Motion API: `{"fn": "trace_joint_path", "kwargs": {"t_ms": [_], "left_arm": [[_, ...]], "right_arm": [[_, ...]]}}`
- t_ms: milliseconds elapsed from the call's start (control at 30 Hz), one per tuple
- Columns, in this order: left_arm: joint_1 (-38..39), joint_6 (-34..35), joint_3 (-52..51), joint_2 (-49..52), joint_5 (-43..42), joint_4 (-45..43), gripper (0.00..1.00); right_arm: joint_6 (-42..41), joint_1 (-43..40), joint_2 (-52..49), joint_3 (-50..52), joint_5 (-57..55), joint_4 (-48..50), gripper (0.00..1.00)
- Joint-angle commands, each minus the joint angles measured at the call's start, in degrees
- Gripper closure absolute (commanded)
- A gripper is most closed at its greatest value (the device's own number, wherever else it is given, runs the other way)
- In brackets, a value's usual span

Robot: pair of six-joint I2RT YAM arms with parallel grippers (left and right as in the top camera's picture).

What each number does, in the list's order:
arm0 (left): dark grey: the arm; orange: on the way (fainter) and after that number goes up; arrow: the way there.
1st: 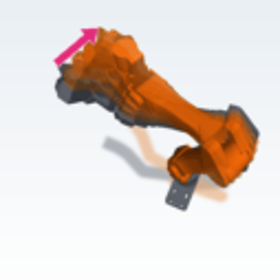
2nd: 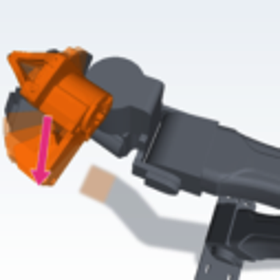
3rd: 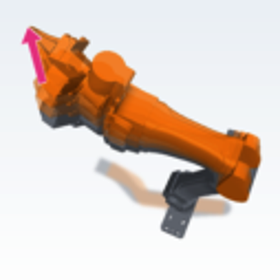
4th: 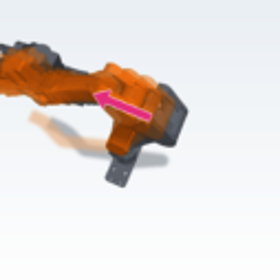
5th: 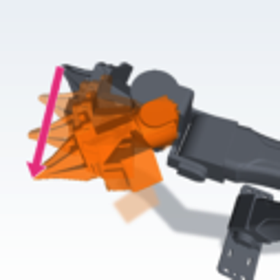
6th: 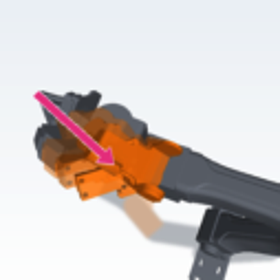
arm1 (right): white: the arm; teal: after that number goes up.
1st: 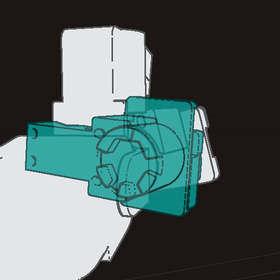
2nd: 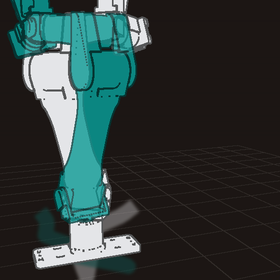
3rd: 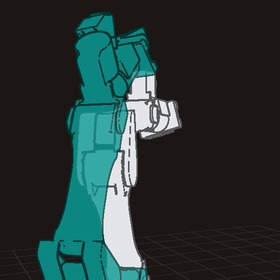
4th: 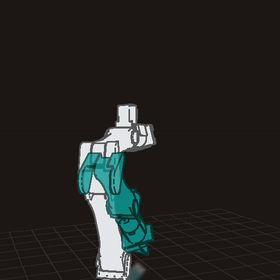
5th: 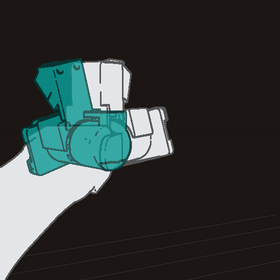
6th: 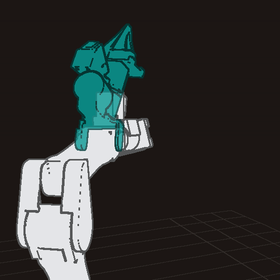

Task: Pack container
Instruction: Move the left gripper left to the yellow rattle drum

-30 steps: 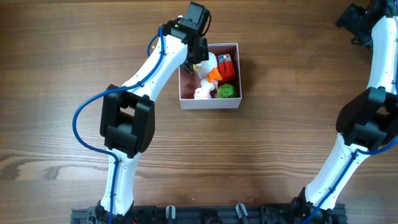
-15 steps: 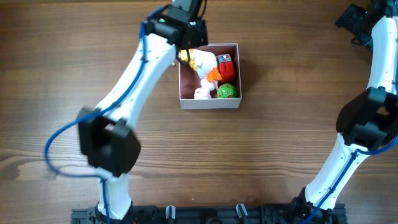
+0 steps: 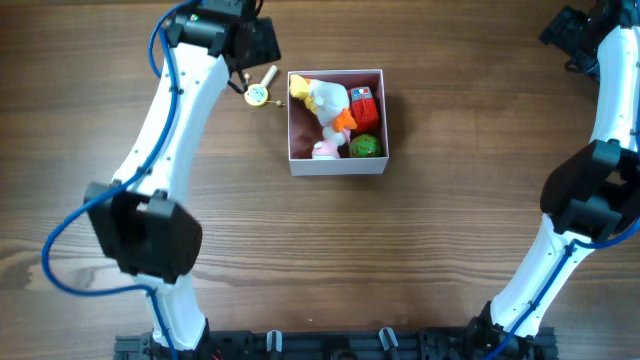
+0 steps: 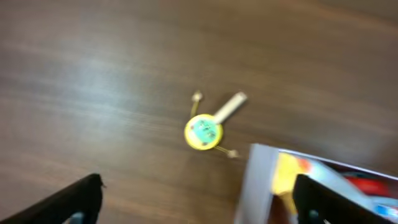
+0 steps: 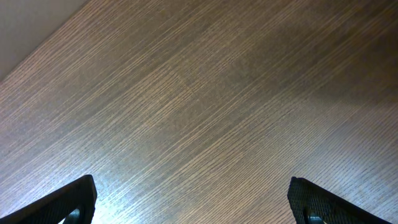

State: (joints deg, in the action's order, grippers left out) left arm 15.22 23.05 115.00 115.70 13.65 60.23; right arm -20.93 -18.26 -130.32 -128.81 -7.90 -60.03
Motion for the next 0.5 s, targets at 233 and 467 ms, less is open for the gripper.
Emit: {"fn": "trace_joint_path", "kwargs": {"t_ms": [233,467], "left_arm": [[-3.89,-2.64,-0.02,2.80,0.81,0.44,0.00],[-5.07,-24.24,-0.02,9.07,-12.33,-0.42,0.00]], "right_arm": [[-0.22,0.07,-0.44,-0.04,0.26,0.13,0.00],[-0.22,0.07,-0.44,-0.04,0.26,0.13,0.00]]}}
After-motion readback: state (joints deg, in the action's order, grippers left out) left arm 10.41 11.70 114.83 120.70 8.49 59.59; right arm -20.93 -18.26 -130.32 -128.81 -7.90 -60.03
